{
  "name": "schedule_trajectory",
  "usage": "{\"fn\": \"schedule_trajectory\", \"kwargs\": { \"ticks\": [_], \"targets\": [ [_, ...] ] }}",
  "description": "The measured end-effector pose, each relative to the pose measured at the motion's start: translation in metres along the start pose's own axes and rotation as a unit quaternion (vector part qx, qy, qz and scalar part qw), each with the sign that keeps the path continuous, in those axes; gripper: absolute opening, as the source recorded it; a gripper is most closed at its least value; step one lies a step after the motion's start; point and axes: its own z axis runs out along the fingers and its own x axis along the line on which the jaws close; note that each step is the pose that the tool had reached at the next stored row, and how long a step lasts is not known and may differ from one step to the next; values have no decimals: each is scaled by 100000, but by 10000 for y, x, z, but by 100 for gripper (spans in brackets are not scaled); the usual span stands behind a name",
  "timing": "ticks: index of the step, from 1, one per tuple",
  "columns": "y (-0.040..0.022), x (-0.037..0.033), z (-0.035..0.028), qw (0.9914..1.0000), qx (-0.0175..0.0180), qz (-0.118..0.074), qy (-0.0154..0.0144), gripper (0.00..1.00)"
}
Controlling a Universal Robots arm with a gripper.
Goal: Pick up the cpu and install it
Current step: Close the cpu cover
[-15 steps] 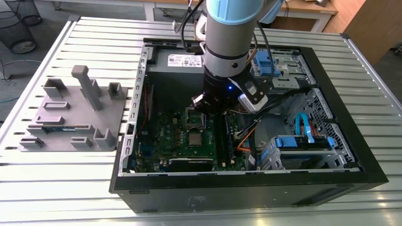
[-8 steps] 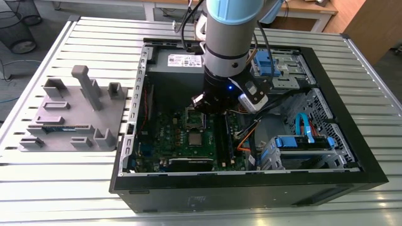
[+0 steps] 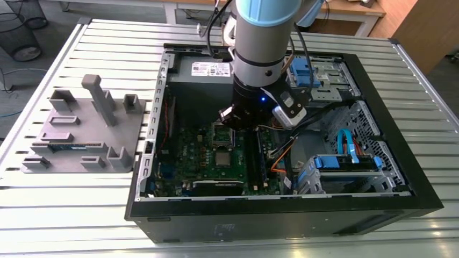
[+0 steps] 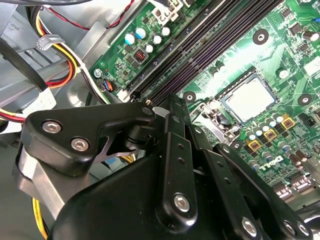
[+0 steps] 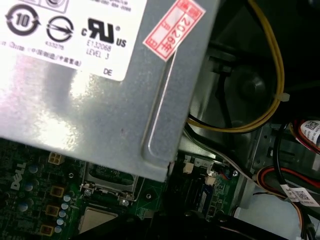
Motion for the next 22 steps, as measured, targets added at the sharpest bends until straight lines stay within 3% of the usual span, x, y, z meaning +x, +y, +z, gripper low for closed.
{"fn": "schedule_trajectory", "kwargs": {
  "ticks": [13,20,22],
  "targets": [
    [2,0,5,100000,4,-114,6,11],
    [3,0,16,99928,-228,-3782,-29,11],
    [3,0,18,99892,-666,-4595,-166,11]
  ]
}}
